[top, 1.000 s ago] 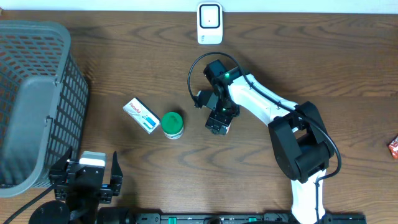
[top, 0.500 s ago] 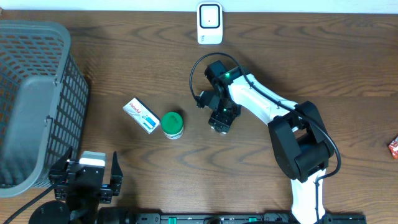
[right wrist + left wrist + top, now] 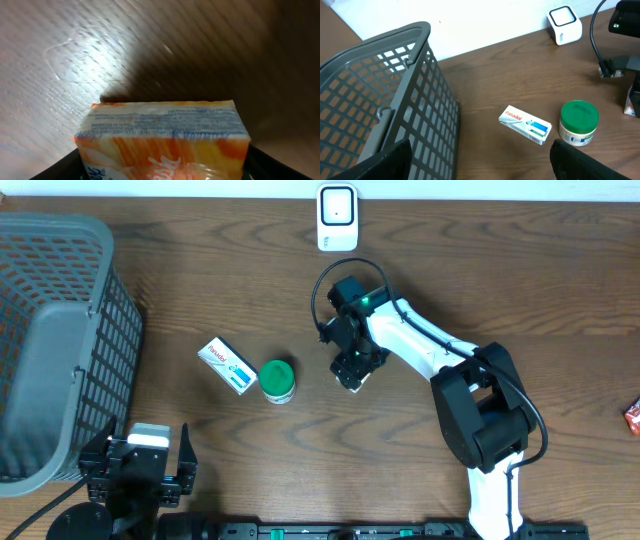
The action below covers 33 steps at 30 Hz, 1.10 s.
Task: Scan the item barcode
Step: 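Lift the orange box with the right gripper and turn it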
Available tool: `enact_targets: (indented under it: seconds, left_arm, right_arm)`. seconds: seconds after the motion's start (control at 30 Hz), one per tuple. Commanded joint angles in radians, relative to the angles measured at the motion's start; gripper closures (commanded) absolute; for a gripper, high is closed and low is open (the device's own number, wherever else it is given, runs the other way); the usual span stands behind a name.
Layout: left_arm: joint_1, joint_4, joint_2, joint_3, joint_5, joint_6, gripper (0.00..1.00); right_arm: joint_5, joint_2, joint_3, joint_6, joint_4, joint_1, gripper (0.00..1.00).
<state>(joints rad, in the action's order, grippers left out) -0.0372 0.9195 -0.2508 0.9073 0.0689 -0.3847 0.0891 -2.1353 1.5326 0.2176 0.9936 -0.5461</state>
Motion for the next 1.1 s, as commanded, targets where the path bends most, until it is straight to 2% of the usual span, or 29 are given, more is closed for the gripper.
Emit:
enact_targets:
  seconds: [0.0, 0.13, 0.3, 0.73, 1.07]
  left_arm:
    - [0.003, 0.0, -0.002, 0.0, -0.002, 0.013, 0.14]
    - [0.003, 0.0, -0.002, 0.0, -0.002, 0.013, 0.14]
    - [0.003, 0.001, -0.002, 0.0, -0.002, 0.013, 0.13]
    - [0.003, 0.0, -0.002, 0.0, -0.002, 0.013, 0.14]
    - [0.003, 0.0, -0.002, 0.0, -0.002, 0.013, 0.14]
  right_arm:
    - [0.01, -0.024, 0.039, -0.208, 0.037, 0.002, 0.3]
    - [0.11, -0.024, 0.092, -0.288, 0.09, 0.002, 0.36]
    - [0.205, -0.024, 0.131, -0.389, 0.15, 0.002, 0.34]
    - [0.489, -0.024, 0.131, -0.388, 0.309, 0.074, 0.33]
    - [0.577, -0.024, 0.131, -0.365, 0.434, 0.165, 0.34]
